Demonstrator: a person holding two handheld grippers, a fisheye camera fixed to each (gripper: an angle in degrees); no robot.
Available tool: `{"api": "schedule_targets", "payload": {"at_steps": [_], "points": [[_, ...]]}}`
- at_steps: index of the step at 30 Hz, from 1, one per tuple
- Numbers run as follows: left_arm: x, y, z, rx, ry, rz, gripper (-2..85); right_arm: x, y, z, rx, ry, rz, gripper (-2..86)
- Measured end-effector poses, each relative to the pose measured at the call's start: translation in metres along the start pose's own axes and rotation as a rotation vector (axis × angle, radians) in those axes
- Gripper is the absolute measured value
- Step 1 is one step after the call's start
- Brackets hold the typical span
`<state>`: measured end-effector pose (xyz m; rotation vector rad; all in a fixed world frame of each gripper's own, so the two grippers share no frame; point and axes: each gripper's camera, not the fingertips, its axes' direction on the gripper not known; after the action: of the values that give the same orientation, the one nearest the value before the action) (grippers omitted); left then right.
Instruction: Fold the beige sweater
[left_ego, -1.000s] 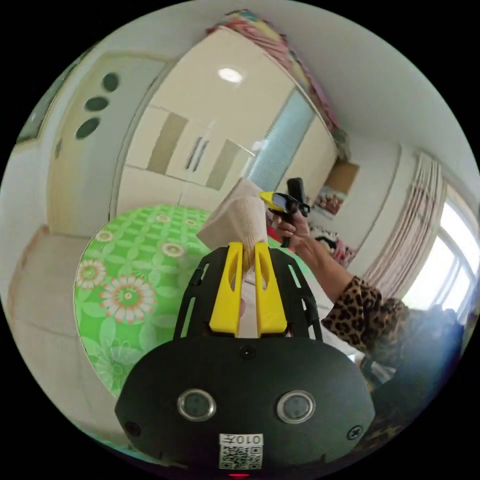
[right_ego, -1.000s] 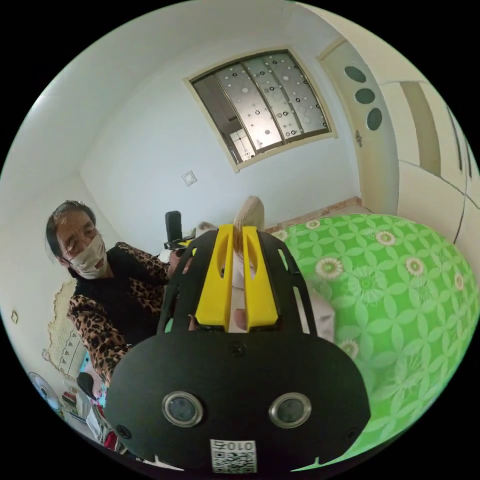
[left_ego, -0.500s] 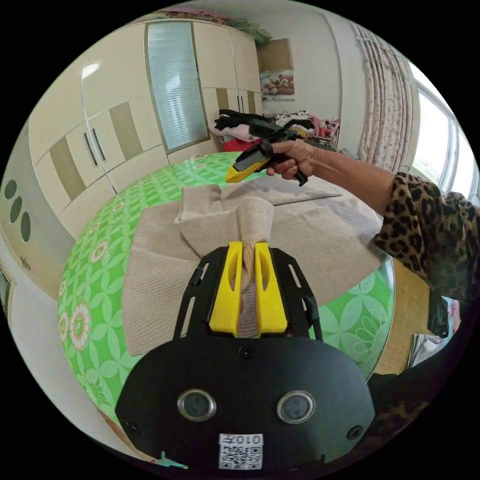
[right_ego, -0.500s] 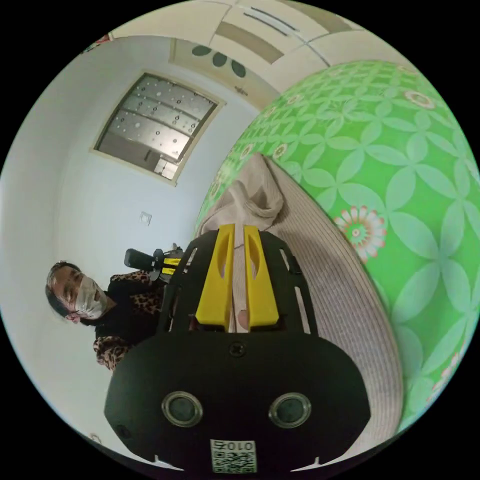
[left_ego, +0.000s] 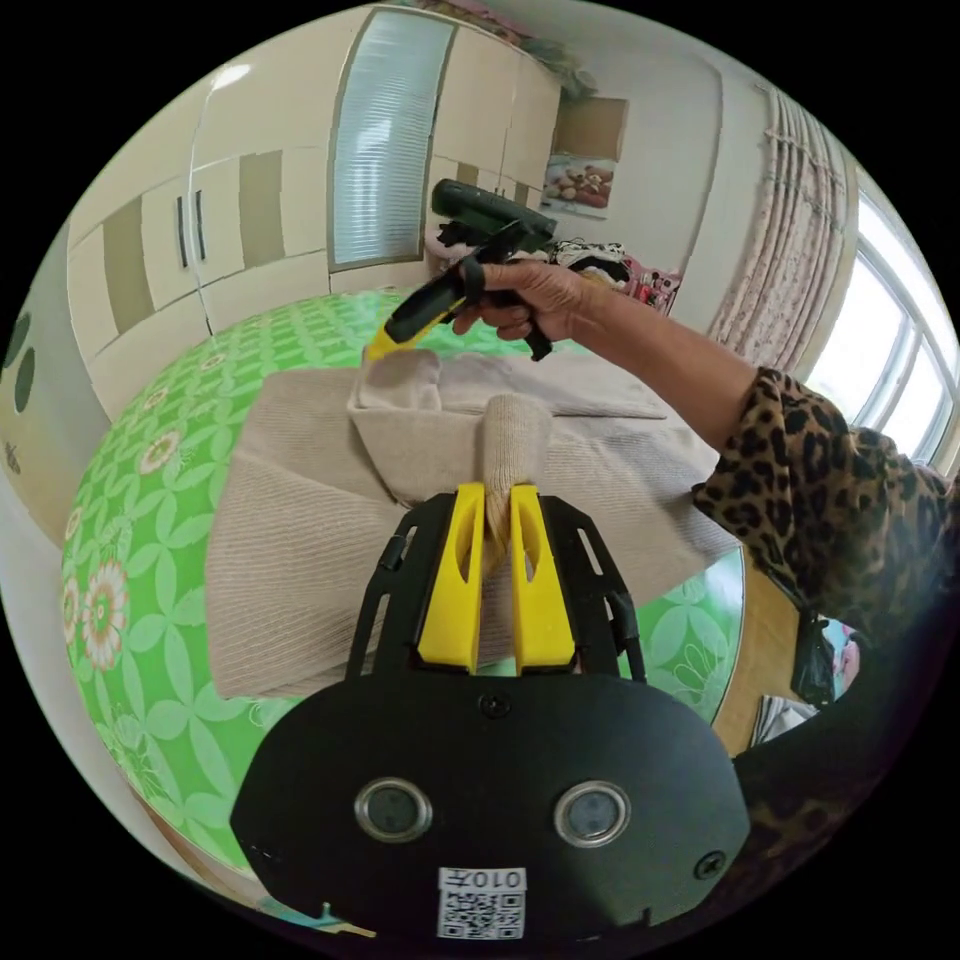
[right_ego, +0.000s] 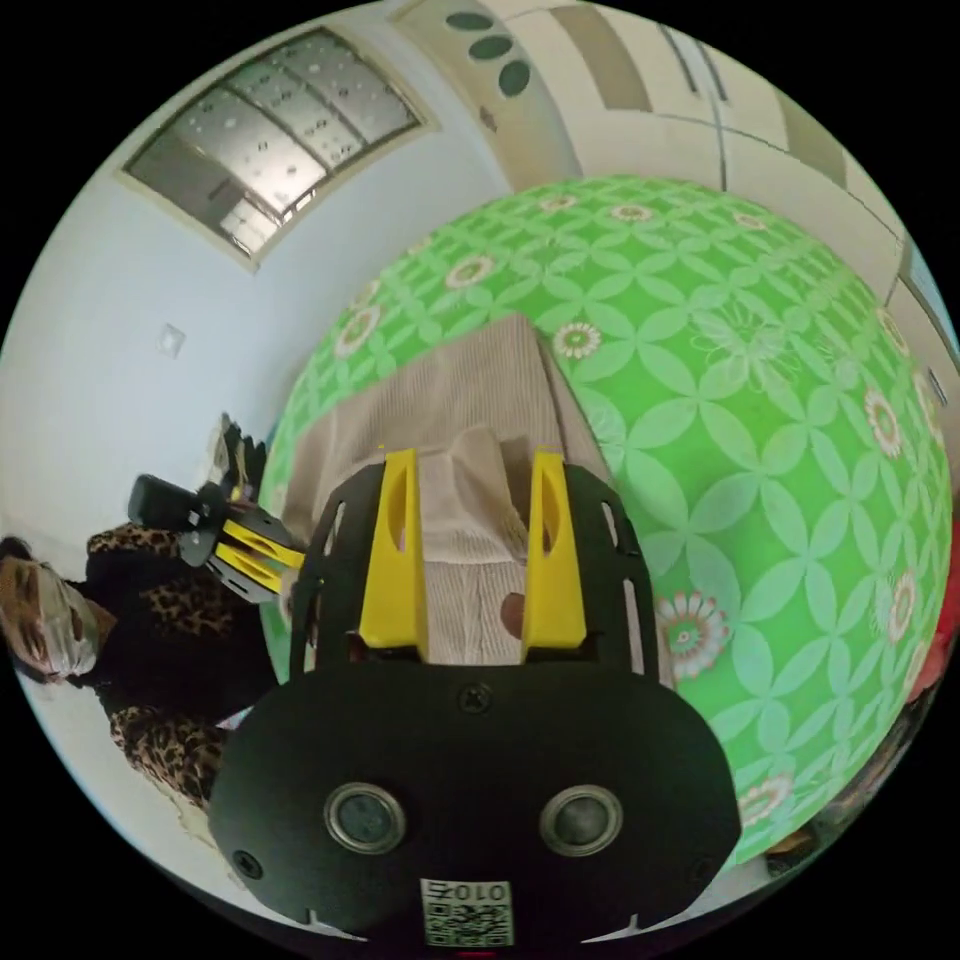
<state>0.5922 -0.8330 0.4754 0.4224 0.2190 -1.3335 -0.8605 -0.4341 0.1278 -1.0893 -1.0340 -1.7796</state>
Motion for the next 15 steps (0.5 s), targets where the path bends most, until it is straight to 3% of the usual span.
{"api": "schedule_targets", "payload": {"at_steps": [3, 7, 10, 15], "points": [[-0.002, 0.002, -0.001, 0.018, 0.038, -0.033, 3.2, 0.001, 0.019, 0.014, 0.013, 0.033, -0.036, 5.2], [0.014, 0.001, -0.021, 0.117, 0.044, 0.027, 3.2, 0.020, 0.098, -0.022, 0.307, -0.152, -0.149, 4.7], [0.036, -0.001, -0.027, 0.154, 0.091, 0.123, 3.3, 0.054, 0.163, -0.022, 0.412, -0.270, -0.138, 4.8], [0.085, 0.002, 0.009, 0.027, 0.110, 0.291, 3.6, 0.104, 0.232, 0.040, 0.309, -0.323, 0.061, 5.5]]}}
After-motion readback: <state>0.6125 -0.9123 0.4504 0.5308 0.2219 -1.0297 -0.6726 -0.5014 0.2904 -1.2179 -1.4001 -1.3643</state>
